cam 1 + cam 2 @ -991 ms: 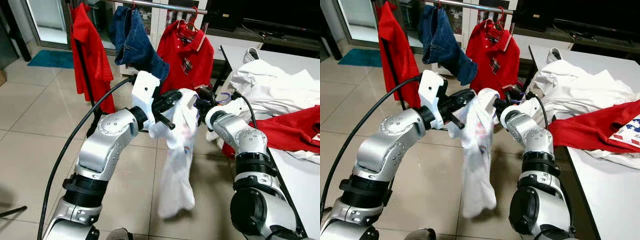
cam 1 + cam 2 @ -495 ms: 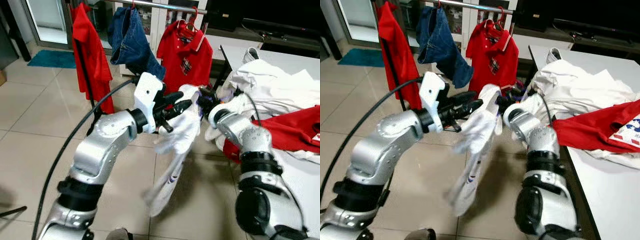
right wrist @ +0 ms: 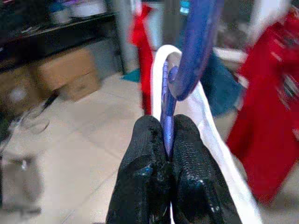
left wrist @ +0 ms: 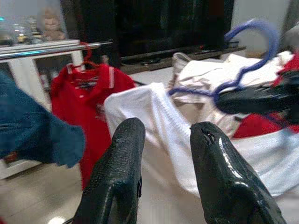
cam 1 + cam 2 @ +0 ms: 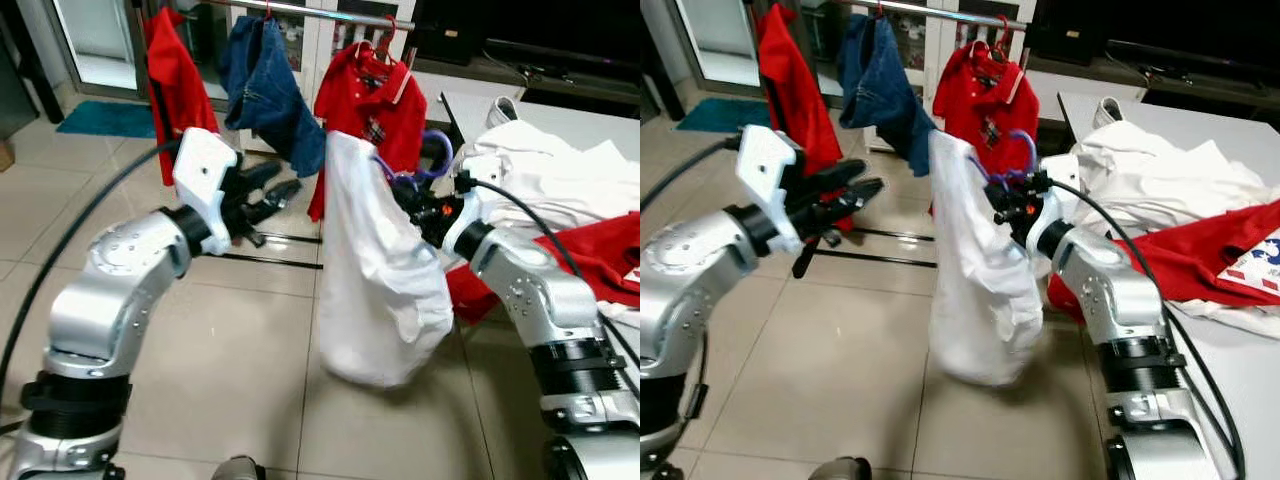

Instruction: Hang hanger

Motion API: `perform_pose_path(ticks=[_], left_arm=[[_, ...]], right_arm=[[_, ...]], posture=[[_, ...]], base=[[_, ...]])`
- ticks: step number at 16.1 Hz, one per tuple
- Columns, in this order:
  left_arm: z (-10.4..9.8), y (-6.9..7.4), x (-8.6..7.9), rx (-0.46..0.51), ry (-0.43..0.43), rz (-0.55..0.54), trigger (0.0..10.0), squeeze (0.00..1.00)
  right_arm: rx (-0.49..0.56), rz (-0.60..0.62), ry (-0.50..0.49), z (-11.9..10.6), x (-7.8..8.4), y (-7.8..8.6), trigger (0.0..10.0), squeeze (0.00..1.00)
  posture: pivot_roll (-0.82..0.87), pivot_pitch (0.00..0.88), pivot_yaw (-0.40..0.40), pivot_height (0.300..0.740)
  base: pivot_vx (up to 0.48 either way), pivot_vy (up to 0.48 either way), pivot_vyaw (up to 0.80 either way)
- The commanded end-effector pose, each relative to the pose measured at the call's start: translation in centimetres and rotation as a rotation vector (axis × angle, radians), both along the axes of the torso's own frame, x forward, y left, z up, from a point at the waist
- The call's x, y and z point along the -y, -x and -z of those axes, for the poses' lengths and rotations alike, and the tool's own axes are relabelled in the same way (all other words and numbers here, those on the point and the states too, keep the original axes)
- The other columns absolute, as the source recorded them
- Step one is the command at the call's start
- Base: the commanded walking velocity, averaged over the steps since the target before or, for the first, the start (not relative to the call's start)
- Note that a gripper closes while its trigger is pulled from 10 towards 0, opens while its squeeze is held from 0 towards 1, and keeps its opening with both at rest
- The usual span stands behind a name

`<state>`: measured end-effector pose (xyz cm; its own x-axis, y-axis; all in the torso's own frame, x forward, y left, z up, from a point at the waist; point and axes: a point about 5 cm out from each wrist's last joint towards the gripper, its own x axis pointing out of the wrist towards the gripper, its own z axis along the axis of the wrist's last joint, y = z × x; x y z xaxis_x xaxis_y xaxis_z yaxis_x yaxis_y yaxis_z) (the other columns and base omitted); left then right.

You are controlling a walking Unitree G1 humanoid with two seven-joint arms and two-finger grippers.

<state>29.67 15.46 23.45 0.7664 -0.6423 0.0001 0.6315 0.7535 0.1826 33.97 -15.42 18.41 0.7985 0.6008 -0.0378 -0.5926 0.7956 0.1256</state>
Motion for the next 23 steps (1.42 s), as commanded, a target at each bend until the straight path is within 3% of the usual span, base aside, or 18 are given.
perform_pose_path(ticks=[1,2,5,7,9,15,17,18,19,20,23], left_arm=[[-0.3,-0.2,-0.6,0.008,-0.004,-0.044,10.0,0.00],[-0.3,-0.5,-0.8,-0.005,0.019,-0.064,10.0,1.00],[0.9,-1.3,0.1,-0.061,0.031,-0.063,10.0,1.00],[1.3,-2.4,1.7,-0.069,0.101,-0.029,10.0,1.00],[1.9,-3.4,3.6,-0.104,0.107,0.010,10.0,1.00],[3.3,-5.1,4.9,-0.091,0.028,-0.072,10.0,1.00],[3.7,-5.9,4.9,-0.088,0.064,-0.120,10.0,0.98],[3.7,-5.9,5.0,-0.089,0.066,-0.114,9.1,0.75],[3.7,-5.9,5.3,-0.085,0.063,-0.102,0.0,0.18],[3.6,-5.8,5.6,-0.079,0.058,-0.092,0.0,0.00],[3.7,-5.3,6.3,-0.067,0.051,-0.075,0.0,0.00]], right_arm=[[0.074,-0.039,0.042,-1.0,0.6,0.4,10.0,0.00],[0.080,-0.070,0.052,-1.1,0.5,0.7,10.0,0.00],[0.107,-0.188,0.024,-1.8,-0.7,1.8,10.0,0.00],[0.116,-0.223,0.014,-2.0,-1.3,2.2,10.0,0.00],[0.113,-0.240,0.007,-2.0,-1.9,2.4,10.0,0.00],[0.074,-0.286,-0.011,-1.8,-3.8,3.2,10.0,0.00],[0.066,-0.320,-0.027,-1.9,-4.4,3.7,10.0,0.00],[0.064,-0.324,-0.028,-1.9,-4.5,3.7,10.0,0.00],[0.061,-0.327,-0.027,-1.9,-4.6,3.8,10.0,0.00],[0.057,-0.325,-0.026,-1.9,-4.6,3.8,10.0,0.00],[0.045,-0.308,-0.025,-1.9,-4.4,3.5,10.0,0.00]], posture=[[0.11,0.000,-0.088,0.740],[0.11,0.000,-0.085,0.740],[0.12,0.000,-0.086,0.740],[0.11,0.000,-0.088,0.740],[0.10,0.000,-0.082,0.740],[0.09,0.000,-0.078,0.740],[0.09,0.000,-0.083,0.740],[0.09,0.000,-0.083,0.740],[0.09,0.000,-0.084,0.740],[0.09,0.000,-0.085,0.740],[0.09,0.000,-0.086,0.740]], base=[[0.000,0.000,0.00],[0.000,0.000,0.00],[0.000,0.000,0.00],[0.000,0.000,0.00],[0.000,0.000,0.00],[0.000,0.000,0.00],[0.000,0.000,0.00],[0.000,0.000,0.00],[0.000,0.000,0.00],[0.000,0.000,0.00],[0.000,0.000,0.00]])
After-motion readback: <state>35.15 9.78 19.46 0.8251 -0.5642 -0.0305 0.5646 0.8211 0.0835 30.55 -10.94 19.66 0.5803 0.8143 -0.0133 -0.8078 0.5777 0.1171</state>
